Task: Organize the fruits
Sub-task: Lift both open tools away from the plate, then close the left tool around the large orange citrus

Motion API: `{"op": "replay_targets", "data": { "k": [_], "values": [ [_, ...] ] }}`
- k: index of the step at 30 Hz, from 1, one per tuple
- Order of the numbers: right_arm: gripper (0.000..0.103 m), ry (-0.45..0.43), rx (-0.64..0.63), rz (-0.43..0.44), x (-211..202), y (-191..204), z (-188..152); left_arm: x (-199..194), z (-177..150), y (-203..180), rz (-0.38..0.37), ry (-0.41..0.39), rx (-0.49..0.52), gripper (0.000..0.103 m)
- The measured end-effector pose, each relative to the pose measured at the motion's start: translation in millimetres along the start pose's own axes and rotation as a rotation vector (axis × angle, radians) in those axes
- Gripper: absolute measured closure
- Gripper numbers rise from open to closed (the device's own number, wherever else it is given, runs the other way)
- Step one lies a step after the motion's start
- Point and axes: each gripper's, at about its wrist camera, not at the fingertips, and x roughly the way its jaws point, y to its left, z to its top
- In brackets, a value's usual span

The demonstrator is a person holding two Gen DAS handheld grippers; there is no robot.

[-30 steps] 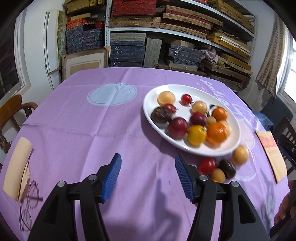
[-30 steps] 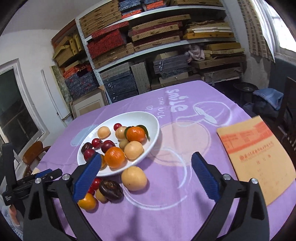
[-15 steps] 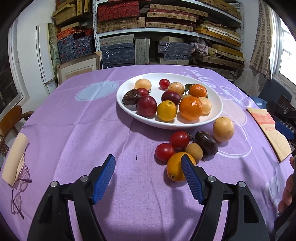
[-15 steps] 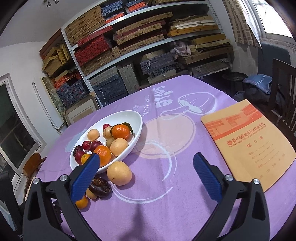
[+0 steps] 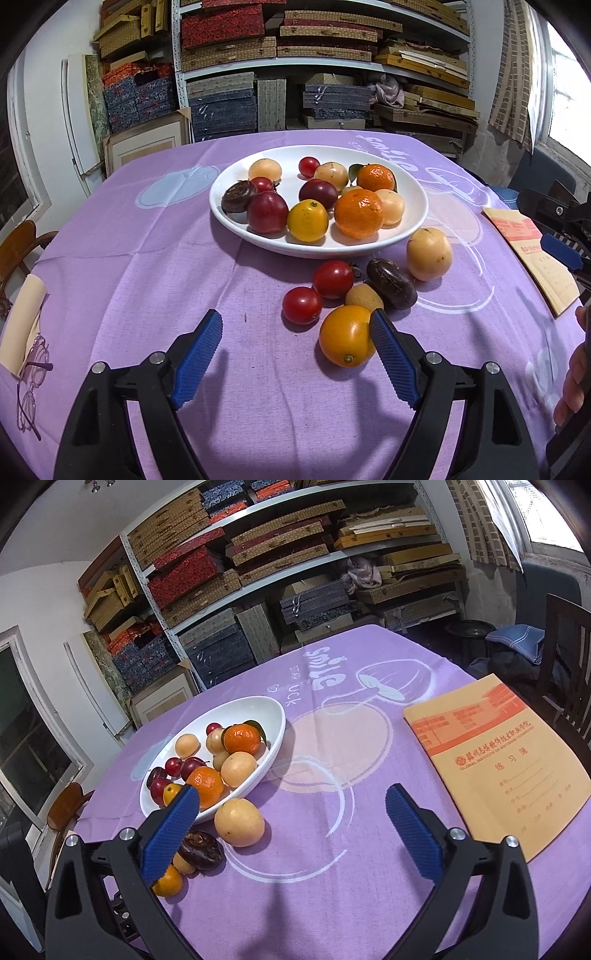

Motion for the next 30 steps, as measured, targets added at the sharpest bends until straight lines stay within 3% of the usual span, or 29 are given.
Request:
{"op": "replay_targets", "data": {
  "k": [11, 30],
  "values": [
    [0.004, 0.009, 0.003, -0.002, 2, -2, 0, 11, -4, 0, -0.057, 0.047, -0.008, 0.019],
    [0.004, 0.027, 0.007, -0.012, 7, -4, -3, 24, -1, 3, -0.056, 0.085, -0.024, 0.021]
  ]
}}
